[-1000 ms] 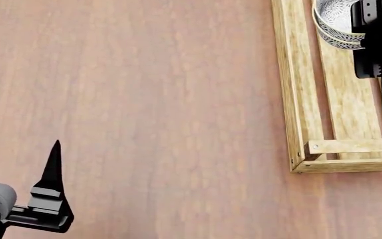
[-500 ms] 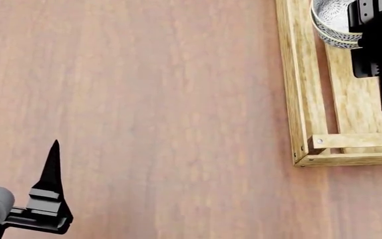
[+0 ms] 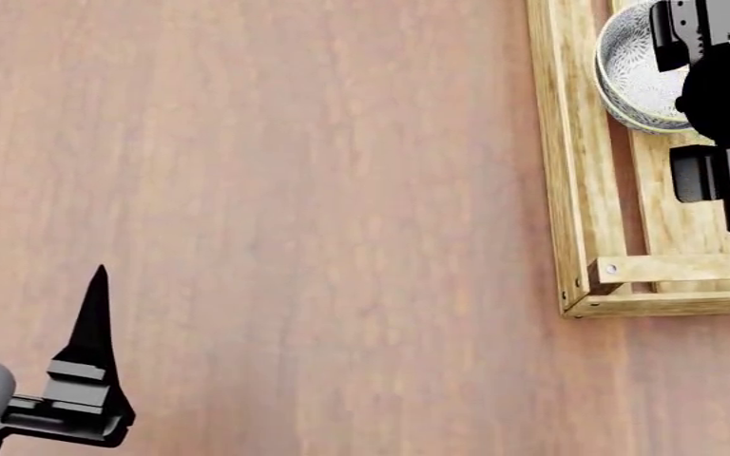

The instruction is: Stack the right bowl on the left bowl and place them in the tray.

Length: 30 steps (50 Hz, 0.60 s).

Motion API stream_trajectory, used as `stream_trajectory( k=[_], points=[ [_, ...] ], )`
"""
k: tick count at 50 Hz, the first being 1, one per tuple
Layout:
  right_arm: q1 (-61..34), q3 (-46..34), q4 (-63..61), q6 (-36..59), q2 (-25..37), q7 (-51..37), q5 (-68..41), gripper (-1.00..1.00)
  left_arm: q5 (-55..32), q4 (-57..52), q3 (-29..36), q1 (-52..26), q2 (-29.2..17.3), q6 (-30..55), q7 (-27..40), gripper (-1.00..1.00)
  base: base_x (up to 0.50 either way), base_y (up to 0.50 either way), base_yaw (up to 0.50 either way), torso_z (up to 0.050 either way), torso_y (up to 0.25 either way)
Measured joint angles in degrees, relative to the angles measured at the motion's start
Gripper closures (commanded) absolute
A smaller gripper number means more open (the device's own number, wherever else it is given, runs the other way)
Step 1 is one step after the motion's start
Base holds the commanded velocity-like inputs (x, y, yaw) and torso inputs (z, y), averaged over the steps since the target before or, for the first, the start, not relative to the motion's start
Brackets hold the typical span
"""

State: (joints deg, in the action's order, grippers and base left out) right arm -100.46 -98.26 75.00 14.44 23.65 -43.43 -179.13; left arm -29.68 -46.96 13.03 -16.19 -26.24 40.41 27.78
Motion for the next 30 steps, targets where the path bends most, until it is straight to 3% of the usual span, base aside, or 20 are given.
stream_trajectory(
  k=[13,30],
  points=[
    [-0.56,-1.54,0.0,-0.96,-0.32,-0.53,0.22,-1.0,-0.28,-0.11,-0.08,0.12,-0.12,-0.36,0.18,-1.0,0.0,0.0,0.0,0.0,0.0],
    [-5.7,-10.77,0.0,-4.74,-1.91,0.51,1.05,-1.0,-0.73,-0.02,-0.17,0.05,-0.28,-0.65,0.36,-1.0,0.0,0.0,0.0,0.0,0.0]
  ],
)
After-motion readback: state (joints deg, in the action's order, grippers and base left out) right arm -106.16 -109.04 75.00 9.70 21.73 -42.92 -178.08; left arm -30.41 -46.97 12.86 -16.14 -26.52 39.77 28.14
